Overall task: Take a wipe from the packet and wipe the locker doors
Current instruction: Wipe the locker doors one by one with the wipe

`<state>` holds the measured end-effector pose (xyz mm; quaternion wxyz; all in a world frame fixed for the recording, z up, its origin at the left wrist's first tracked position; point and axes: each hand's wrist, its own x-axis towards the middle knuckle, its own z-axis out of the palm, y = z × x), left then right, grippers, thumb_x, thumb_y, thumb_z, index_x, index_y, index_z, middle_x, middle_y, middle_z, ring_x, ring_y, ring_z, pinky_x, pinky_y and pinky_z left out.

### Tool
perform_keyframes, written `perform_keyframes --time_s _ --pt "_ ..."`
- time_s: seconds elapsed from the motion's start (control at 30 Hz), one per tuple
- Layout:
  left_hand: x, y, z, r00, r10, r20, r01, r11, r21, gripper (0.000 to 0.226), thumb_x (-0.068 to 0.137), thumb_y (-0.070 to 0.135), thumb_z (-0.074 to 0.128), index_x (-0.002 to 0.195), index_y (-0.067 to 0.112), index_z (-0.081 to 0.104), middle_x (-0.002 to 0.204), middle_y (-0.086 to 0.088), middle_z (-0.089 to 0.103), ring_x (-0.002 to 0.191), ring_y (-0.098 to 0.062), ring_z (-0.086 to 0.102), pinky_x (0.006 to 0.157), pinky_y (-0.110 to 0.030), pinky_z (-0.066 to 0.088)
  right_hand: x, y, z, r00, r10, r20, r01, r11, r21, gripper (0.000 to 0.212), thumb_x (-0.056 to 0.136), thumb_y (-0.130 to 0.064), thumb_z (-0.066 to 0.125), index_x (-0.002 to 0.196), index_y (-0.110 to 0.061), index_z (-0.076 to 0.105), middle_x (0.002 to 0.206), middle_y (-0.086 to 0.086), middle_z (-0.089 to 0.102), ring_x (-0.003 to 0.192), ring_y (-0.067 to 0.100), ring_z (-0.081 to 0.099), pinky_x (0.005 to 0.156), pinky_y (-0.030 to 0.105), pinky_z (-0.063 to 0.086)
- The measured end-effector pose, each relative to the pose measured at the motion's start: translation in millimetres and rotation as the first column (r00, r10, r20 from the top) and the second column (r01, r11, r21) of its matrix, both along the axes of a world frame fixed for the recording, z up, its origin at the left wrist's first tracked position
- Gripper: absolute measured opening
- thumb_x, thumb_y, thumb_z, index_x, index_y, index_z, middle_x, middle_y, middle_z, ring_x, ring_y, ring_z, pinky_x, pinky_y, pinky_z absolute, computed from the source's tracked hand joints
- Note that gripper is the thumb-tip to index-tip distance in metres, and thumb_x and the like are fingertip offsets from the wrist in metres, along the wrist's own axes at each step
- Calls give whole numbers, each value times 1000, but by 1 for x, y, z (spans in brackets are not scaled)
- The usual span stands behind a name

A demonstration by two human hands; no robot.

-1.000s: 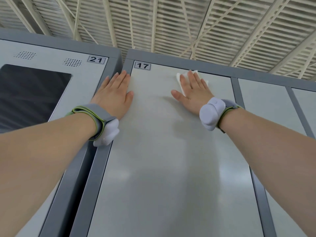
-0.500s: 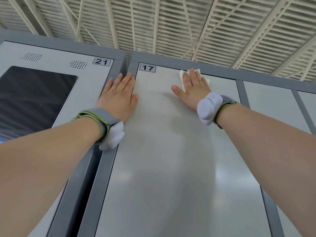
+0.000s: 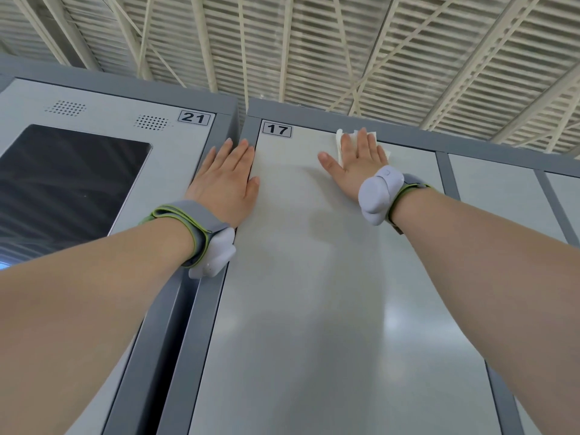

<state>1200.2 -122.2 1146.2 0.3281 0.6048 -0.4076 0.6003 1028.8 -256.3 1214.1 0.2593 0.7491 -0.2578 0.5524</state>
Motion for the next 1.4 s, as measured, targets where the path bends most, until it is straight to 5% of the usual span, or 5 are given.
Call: perform_keyframes --time_s 0.37,0.63,1.0,1.23,1.4 --pt "1 2 1 999 -50 10 50 999 21 54 101 24 28 150 8 13 159 -4 7 146 -22 -2 116 -32 -5 -4 7 -35 968 19 -250 -51 991 -120 66 96 -56 18 151 -26 -3 158 7 -16 144 20 -18 115 33 -11" --pt "9 16 5 999 4 36 -6 997 74 54 101 23 32 151 15 14 159 3 8 146 -22 -1 116 -36 -2 17 21 -2 998 -10 -62 12 1000 25 74 92 -64 16 151 -23 -1 157 11 -14 145 25 -16 117 38 -7" --pt "39 38 -6 999 3 -42 -1 999 51 59 101 30 31 150 6 9 159 -5 1 146 -21 -1 116 -36 -2 31 36 -33 976 -14 -215 -15 991 -130 67 95 -58 19 151 -26 -1 158 7 -14 145 20 -15 115 34 -9" --pt "40 35 -11 999 44 -18 -43 998 48 60 101 36 22 150 6 6 159 -6 1 146 -21 -2 116 -34 -4 32 37 2 997 -35 -62 36 999 19 71 93 -64 16 151 -26 -2 158 7 -12 145 22 -13 118 38 -6" --pt "44 35 -10 997 74 -8 -73 996 52 60 101 36 20 151 6 4 159 -5 0 146 -20 -3 116 -35 -4 41 40 -15 993 -1 -116 -8 997 -73 68 95 -60 17 151 -27 -1 158 7 -12 145 21 -14 117 37 -8"
